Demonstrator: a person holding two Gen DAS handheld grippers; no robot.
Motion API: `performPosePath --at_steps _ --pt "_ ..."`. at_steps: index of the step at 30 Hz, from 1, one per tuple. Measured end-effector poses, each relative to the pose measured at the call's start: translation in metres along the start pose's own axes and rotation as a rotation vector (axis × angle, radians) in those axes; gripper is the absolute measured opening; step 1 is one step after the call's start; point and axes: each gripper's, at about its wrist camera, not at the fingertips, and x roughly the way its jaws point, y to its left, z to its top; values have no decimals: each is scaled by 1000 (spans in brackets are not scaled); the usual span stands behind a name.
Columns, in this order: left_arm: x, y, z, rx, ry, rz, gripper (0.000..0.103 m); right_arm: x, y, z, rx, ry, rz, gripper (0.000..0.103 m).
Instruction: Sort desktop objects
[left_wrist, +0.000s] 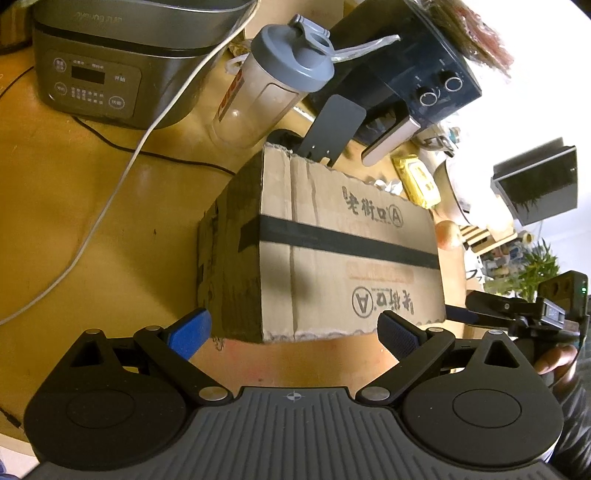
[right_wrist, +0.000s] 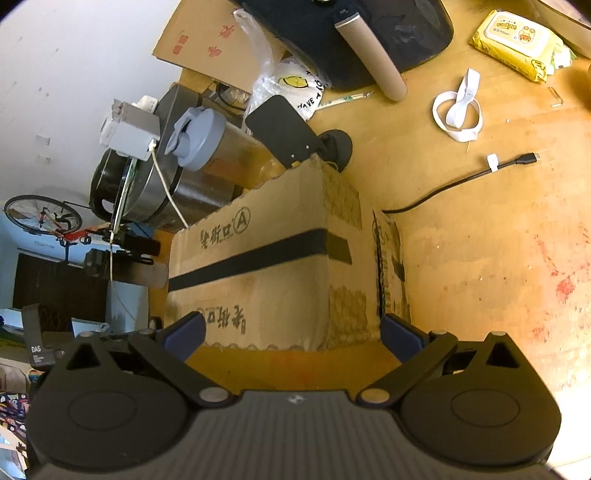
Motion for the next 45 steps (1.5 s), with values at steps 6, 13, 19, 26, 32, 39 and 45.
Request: performPosePath --at_steps 6,13,19,26,32,39,45 --pt "-3 -2 -13 4 6 -7 99 -5 0 -13 1 2 8 103" --pt "-8 -4 -27 10 1 3 99 -7 -1 -28 0 5 5 103" --pt "-11 -9 -40 35 -26 53 99 -8 4 -43 -48 -17 -54 103" --pt "-13 -23 -56 123 -102 170 99 -10 23 -63 -213 -109 -183 103" --pt "-13 -33 -70 178 -166 240 99 -9 36 -80 -324 -177 -311 103" --pt "-12 -38 -88 200 -219 312 99 -1 43 -99 -376 -228 -447 103" --pt "-12 -45 -103 223 -256 390 99 2 44 -117 -394 -244 -479 103"
